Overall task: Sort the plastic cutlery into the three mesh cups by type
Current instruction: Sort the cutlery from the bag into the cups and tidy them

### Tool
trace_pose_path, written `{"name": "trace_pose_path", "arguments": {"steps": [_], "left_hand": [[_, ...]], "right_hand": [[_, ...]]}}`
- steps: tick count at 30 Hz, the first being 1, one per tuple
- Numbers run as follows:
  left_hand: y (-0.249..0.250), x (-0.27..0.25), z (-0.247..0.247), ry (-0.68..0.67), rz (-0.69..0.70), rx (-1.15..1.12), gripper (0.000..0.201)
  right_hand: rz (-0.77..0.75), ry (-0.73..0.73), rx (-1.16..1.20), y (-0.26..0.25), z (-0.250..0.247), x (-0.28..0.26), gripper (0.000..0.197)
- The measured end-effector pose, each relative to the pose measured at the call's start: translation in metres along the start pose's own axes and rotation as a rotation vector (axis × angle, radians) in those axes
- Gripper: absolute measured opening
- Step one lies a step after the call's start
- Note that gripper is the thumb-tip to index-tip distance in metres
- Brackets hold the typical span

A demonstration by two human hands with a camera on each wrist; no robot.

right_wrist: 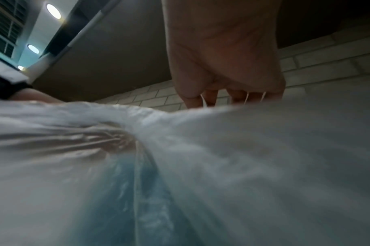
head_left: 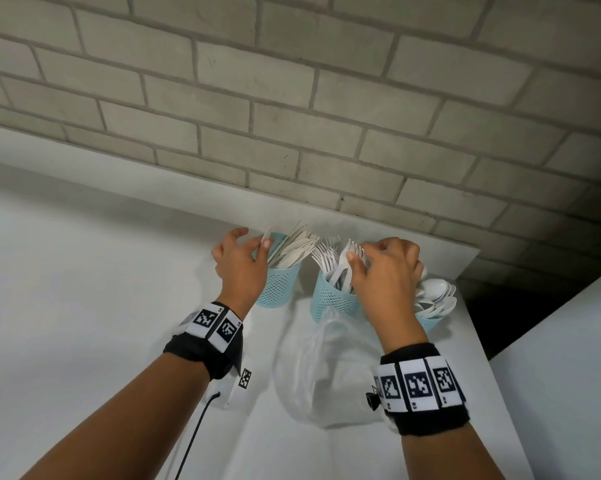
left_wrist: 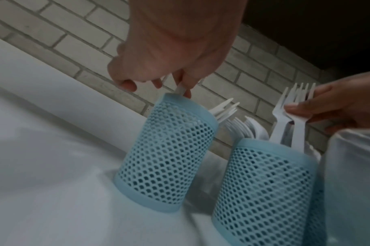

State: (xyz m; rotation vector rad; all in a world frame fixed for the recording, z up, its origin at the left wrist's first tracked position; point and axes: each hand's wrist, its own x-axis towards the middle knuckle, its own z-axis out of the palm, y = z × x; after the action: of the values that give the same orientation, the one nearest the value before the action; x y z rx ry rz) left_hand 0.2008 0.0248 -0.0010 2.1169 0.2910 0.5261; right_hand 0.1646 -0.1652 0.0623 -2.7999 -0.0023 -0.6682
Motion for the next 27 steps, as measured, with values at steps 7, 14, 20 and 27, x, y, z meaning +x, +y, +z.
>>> {"name": "trace_pose_path", "arguments": {"steps": [7, 14, 20, 27], "left_hand": [[-0.003, -0.001, 0.004, -0.037, -0.015, -0.049, 0.036], [-0.001, -0.003, 0.002, -0.040, -0.007, -0.048, 0.034], [-0.002, -0.004, 0.004, -0.053, -0.035, -0.099, 0.037], [-0.001, -0.004, 0.001, -0.067, -0.028, -0.069, 0.038]], "right_hand": [[-0.081, 0.102, 0.187, -0.004, -0.001, 0.002, 0.024], [-0.196, 0.295, 0.516, -0.015, -0.005, -0.012, 0.019], [-0.020, 0.269, 0.479, -0.008, -0.011, 0.008, 0.019], [0.052, -0.142, 0.190, 0.001, 0.015, 0.013, 0.021]]}}
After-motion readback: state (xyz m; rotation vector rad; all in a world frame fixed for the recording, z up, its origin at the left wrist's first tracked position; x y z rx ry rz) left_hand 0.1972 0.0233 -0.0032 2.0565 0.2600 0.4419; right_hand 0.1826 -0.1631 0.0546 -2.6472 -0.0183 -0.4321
